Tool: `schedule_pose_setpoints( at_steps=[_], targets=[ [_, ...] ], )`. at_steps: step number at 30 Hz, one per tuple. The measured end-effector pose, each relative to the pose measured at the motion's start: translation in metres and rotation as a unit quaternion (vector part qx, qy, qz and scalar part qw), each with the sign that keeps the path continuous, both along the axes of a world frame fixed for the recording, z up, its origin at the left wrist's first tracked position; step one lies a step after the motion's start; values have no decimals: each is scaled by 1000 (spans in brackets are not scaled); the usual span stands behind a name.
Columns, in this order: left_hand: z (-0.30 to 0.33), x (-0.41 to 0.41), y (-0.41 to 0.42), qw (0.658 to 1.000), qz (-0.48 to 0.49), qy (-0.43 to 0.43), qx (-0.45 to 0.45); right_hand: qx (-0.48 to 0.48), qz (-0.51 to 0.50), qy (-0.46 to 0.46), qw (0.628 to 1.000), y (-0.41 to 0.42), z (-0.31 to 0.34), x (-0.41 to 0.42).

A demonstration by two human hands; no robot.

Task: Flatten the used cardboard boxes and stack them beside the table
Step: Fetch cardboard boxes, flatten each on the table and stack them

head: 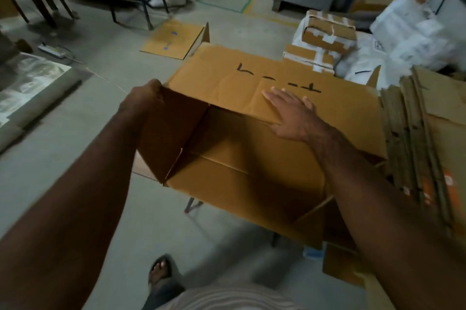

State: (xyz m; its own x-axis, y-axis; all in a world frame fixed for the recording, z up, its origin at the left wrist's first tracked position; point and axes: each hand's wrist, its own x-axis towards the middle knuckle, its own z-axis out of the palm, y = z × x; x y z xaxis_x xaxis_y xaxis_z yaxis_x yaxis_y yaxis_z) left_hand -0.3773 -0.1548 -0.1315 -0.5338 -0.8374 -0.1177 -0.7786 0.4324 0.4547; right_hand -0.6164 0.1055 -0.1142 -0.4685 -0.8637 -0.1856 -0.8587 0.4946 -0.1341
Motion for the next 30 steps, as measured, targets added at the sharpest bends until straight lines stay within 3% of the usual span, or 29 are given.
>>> schedule_pose_setpoints(
  at_steps=[4, 9, 16, 23, 26, 30],
  targets=[
    [1, 22, -37, 998, -22, 21, 56, 7, -35, 7, 999, -35, 2, 28],
    [-15, 66, -96, 984, -42, 92, 147, -34, -80, 83, 993, -96, -13, 87],
    [-83, 123, -165, 932, 73, 188, 300, 40, -71, 77, 994, -171, -81, 151],
    [-204, 179, -169, 892, 197, 81, 398, 147, -99, -99, 979, -198, -187, 214],
    [-226, 185, -164, 874, 199, 97, 433, 177, -136, -156, 962, -201, -219, 221],
    [-238, 183, -164, 877, 192, 139, 418, 194, -150, -172, 954, -207, -226, 218]
  ],
)
